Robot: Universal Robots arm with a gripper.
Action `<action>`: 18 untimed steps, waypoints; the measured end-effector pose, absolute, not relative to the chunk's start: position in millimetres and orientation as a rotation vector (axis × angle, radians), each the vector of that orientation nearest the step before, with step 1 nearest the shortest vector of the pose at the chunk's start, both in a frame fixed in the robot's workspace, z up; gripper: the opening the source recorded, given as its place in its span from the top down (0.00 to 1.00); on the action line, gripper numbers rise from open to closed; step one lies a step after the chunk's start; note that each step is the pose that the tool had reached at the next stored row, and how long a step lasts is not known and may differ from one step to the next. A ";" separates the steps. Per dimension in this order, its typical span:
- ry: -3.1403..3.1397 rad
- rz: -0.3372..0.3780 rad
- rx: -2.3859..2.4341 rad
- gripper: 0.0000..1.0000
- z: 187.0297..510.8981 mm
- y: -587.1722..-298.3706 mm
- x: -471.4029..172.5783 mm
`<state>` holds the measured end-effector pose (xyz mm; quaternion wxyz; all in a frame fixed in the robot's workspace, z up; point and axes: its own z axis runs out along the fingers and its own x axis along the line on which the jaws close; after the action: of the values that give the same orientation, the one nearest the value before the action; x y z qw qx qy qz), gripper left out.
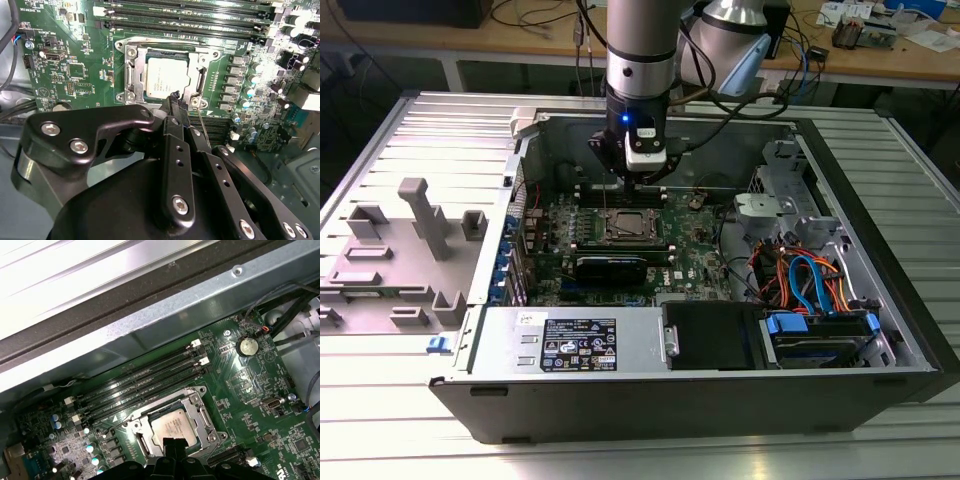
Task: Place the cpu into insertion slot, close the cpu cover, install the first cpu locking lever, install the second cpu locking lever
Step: 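Install the first cpu locking lever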
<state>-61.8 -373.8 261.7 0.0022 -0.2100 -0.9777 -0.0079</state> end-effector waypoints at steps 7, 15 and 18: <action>-3.067 -0.025 -0.658 0.89 261.7 -373.8 -61.8; -3.101 -0.024 -0.470 0.89 261.7 -373.8 -61.8; -3.101 -0.024 -0.470 0.89 261.7 -373.8 -61.8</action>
<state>-61.8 -373.8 261.7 0.0027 -0.1497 -0.9887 -0.0077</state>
